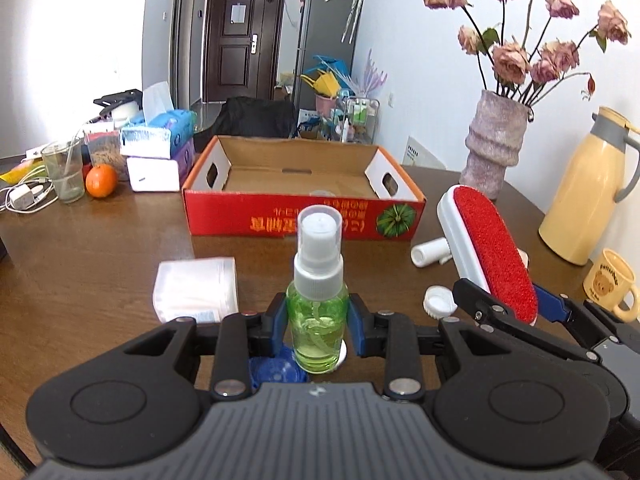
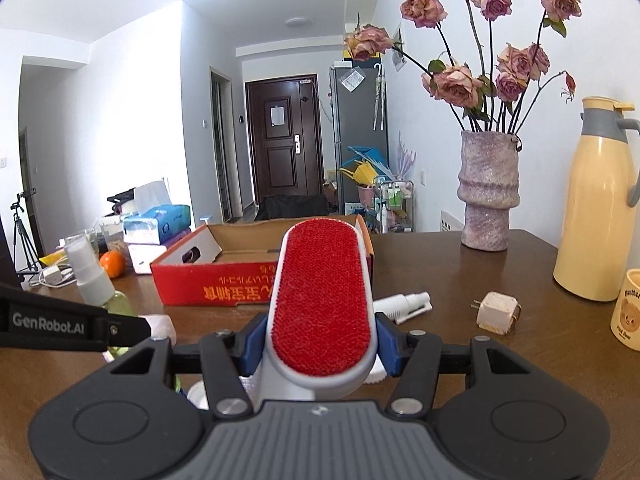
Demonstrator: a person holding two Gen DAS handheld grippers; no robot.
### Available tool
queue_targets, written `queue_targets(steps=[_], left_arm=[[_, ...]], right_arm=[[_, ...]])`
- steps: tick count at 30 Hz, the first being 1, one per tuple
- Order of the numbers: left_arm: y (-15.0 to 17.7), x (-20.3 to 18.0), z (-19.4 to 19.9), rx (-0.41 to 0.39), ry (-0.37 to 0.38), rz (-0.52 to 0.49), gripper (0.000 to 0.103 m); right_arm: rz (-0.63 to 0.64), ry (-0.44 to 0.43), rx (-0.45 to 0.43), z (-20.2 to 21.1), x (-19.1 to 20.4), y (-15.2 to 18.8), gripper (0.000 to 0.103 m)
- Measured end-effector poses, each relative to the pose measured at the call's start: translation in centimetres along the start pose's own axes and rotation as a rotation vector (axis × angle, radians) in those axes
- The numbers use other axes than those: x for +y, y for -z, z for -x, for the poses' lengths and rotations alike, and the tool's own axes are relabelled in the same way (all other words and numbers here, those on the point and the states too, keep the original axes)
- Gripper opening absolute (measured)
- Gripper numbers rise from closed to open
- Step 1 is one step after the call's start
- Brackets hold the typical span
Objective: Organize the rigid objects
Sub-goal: 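Carry the spray bottle and lint brush over the red box with both grippers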
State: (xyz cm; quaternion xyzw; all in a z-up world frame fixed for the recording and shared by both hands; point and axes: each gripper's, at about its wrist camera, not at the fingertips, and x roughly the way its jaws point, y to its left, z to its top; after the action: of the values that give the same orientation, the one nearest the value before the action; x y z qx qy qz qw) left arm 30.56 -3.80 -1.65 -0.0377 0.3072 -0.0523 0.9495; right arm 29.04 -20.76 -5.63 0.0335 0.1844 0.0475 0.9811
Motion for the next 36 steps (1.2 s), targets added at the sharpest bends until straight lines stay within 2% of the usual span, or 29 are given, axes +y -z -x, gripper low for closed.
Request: queue_targets(steps=[13,21,36], left_arm=[[-3.2,0.7,-1.5,-0.041,-0.002,0.012,0.032],[-5.7,1.3,-3.1,-0.073,-0.035,0.040,0.032],[-10.0,2.8,-6.6,-0.124,-0.041,0.112,0.032]], right_arm=[[-0.006,-0.008,-0.035,-2.4,1.0,-2.8,0.055],[-0.026,-0.022,-0.055,-4.6,1.6,-4.5,0.055],[-0.022,-0.036,-0.103,-9.5,2.6,-7.8,0.055]])
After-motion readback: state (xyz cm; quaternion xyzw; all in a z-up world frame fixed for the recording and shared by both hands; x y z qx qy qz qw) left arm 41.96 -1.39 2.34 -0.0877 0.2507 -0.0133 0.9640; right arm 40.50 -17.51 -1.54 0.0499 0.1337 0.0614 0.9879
